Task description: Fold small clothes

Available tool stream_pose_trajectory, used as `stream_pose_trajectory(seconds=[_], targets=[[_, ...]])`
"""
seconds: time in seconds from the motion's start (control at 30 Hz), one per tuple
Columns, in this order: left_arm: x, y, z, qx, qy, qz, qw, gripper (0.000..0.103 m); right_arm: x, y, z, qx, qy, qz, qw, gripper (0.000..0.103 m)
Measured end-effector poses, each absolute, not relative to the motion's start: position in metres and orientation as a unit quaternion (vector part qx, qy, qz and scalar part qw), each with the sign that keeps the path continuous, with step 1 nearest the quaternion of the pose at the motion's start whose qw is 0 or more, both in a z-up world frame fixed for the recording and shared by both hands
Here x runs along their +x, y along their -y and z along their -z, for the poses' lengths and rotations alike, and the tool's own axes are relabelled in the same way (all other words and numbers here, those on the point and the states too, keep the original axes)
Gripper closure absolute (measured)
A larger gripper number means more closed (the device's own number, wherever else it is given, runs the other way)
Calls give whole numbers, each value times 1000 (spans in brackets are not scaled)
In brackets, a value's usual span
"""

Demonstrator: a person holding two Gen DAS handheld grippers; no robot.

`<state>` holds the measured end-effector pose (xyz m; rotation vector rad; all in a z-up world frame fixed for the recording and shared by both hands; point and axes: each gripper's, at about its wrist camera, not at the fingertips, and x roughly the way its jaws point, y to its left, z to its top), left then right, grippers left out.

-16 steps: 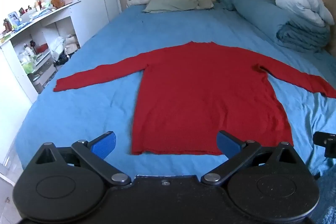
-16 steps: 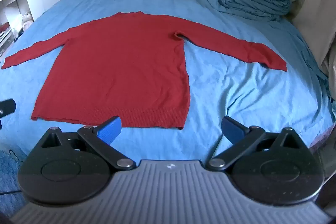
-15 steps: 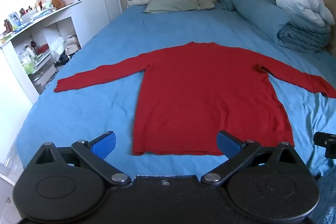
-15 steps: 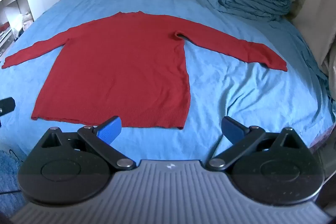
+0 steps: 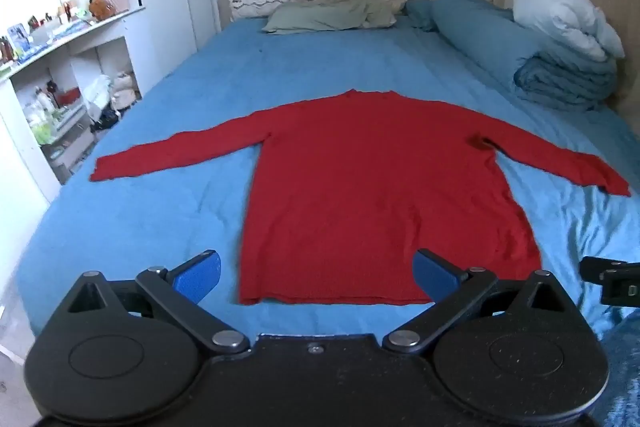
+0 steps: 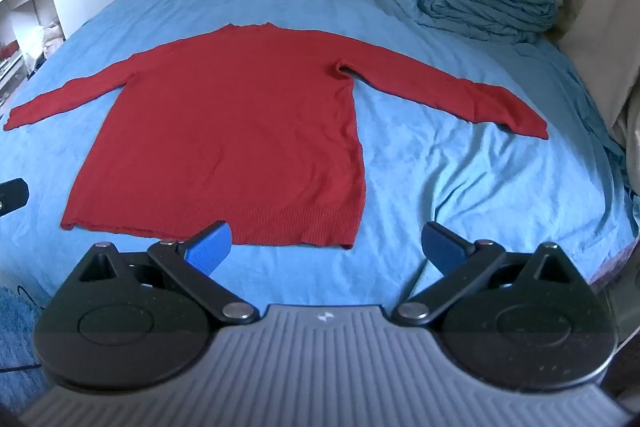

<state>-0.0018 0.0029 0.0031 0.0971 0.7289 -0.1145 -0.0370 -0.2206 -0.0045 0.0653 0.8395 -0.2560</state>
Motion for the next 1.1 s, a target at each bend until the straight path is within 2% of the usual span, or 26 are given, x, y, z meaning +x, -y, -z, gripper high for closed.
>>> stream_pose_trajectory(seconds=[1.1], targets=[[-4,1,-5,54,-358,58,930,0,-39,220,-1,35,-402,128,906,0]])
